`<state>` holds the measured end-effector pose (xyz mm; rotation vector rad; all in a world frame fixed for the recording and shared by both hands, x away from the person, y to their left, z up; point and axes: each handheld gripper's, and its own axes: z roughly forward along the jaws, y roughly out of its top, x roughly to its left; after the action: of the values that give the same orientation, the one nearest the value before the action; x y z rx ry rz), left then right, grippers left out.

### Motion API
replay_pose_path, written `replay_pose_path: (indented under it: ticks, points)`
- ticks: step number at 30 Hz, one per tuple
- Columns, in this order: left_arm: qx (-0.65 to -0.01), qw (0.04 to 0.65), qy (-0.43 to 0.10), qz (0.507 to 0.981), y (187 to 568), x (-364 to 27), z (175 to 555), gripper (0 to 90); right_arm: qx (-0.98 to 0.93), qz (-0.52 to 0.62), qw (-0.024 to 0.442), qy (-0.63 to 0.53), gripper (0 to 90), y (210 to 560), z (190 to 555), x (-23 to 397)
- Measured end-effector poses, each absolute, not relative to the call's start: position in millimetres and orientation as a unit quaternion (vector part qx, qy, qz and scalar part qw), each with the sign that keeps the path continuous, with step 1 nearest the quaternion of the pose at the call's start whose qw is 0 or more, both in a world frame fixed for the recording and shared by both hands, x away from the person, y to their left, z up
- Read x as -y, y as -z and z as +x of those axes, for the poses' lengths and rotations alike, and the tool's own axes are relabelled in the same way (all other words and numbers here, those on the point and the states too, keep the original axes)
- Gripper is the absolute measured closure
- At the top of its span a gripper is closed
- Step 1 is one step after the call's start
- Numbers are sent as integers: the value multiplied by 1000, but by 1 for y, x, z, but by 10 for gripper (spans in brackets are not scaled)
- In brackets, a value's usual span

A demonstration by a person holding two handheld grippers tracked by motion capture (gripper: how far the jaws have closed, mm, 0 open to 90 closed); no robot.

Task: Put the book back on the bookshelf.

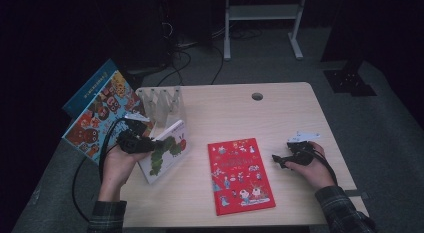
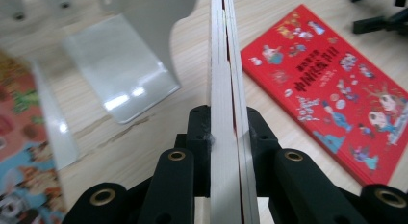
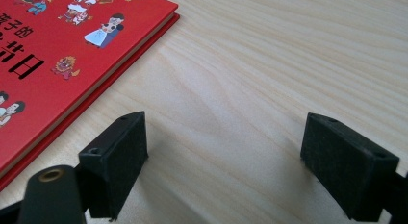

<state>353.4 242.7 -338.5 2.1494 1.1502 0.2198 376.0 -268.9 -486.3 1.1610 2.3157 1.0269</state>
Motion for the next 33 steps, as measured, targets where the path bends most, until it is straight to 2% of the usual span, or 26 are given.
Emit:
replay_pose_path:
  ticks: [11, 18, 33]
  points:
    - [-451, 347, -84, 818, 333, -262, 353, 759, -818, 410, 177, -363, 153, 486, 376, 269]
    - [-472, 338, -106, 807, 341, -268, 364, 759, -818, 411, 177, -363, 152, 486, 376, 269]
    - [-490, 335, -156, 790, 361, -243, 404, 759, -818, 411, 177, -362, 152, 486, 376, 269]
